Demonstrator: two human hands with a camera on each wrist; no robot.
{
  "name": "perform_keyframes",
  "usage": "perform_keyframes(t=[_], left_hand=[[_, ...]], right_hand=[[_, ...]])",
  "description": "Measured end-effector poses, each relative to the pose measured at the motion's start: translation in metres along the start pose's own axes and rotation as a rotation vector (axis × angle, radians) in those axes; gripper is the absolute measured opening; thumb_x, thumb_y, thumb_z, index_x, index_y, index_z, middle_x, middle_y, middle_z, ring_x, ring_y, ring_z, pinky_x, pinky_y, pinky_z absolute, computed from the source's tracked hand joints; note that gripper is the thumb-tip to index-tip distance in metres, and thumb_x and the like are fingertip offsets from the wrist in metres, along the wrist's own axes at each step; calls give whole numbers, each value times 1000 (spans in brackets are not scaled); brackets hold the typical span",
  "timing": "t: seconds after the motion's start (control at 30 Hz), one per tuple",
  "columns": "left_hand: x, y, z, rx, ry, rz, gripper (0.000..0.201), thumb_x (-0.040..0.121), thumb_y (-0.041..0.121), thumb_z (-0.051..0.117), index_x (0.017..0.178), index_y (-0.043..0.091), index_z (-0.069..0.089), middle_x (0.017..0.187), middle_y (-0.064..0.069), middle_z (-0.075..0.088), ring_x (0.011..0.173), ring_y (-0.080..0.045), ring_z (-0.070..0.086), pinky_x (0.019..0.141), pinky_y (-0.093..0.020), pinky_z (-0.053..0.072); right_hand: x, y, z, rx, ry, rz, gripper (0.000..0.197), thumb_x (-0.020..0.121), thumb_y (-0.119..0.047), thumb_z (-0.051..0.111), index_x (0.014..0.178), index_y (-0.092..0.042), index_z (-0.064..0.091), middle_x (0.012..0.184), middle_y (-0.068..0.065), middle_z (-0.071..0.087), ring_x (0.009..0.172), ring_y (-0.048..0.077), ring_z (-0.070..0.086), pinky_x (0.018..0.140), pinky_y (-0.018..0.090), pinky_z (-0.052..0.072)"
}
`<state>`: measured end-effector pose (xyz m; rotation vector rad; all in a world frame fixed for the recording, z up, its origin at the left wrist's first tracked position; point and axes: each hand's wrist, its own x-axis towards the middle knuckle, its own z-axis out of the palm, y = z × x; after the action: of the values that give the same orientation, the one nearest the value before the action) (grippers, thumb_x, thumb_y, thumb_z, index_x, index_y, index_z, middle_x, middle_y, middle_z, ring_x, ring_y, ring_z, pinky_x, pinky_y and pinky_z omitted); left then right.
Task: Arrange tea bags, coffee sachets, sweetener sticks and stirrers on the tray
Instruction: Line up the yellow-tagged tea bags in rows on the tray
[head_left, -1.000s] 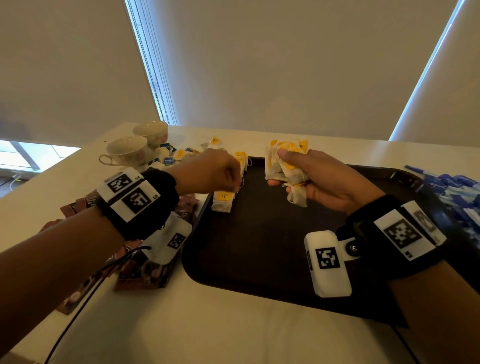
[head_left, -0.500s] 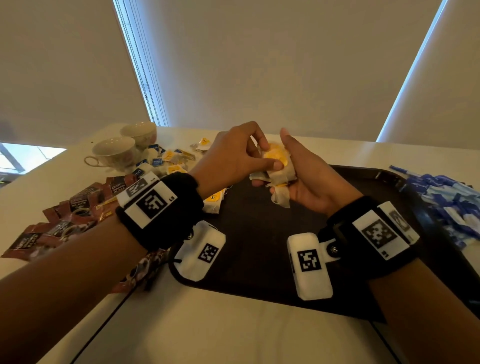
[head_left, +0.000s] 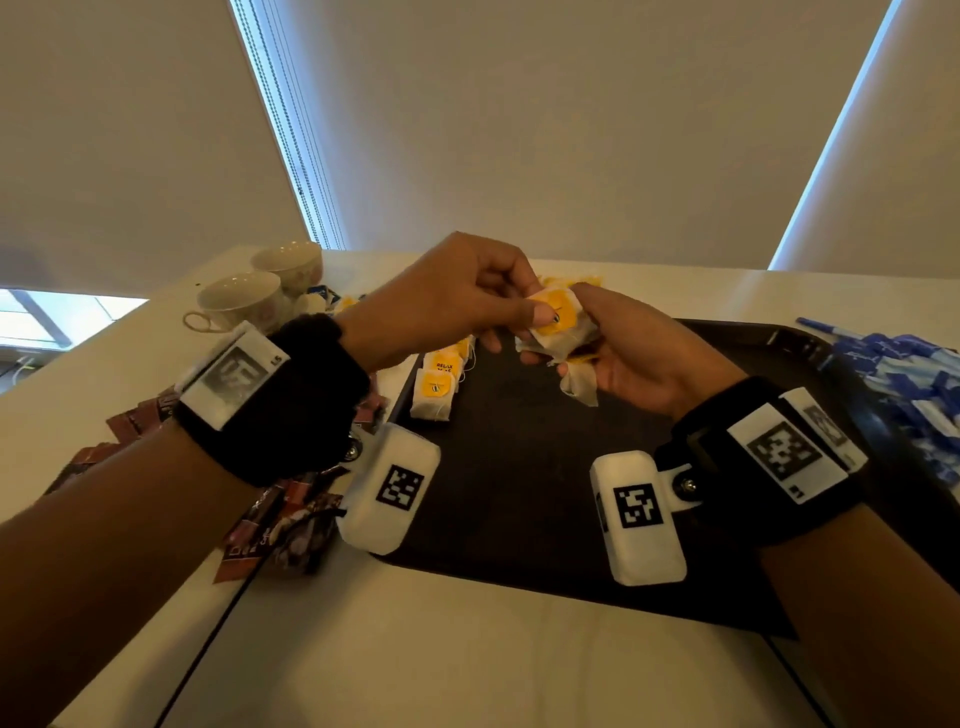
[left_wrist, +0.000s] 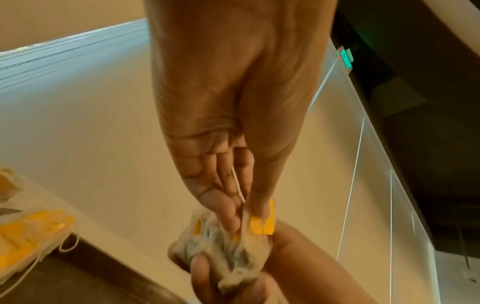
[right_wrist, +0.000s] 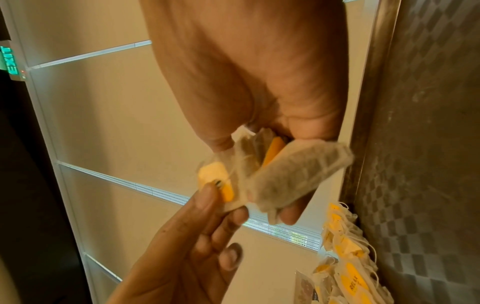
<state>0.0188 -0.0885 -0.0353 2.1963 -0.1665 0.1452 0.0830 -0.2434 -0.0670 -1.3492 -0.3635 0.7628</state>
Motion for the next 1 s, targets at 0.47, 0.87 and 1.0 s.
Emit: perform_keyframes(t=[0.47, 0.87, 1.0], left_hand=[[-38, -46, -41, 375, -365, -307, 11, 80, 22, 70, 79, 14, 63, 71, 1, 71, 63, -9, 66, 61, -17, 52], [-23, -77, -30, 730, -265, -261, 13, 83, 37, 67, 85, 28, 58, 91, 9, 59, 89, -13, 58, 83, -33, 51], [-25, -79, -28, 724, -235, -266, 16, 83, 34, 68, 93, 30, 56, 94, 11, 59, 92, -12, 57, 85, -36, 51]], right_hand=[[1, -1, -1, -35, 71, 34, 33, 97, -18, 45, 128, -8, 44, 103, 16, 64, 76, 18, 68, 46, 20, 50], [2, -1, -1, -59, 71, 26, 32, 97, -18, 46, 127, -9, 44, 99, 15, 66, 76, 18, 68, 46, 19, 49], [3, 0, -2, -62, 64, 30, 33, 96, -18, 47, 128, -9, 44, 101, 16, 65, 75, 17, 69, 47, 19, 50]])
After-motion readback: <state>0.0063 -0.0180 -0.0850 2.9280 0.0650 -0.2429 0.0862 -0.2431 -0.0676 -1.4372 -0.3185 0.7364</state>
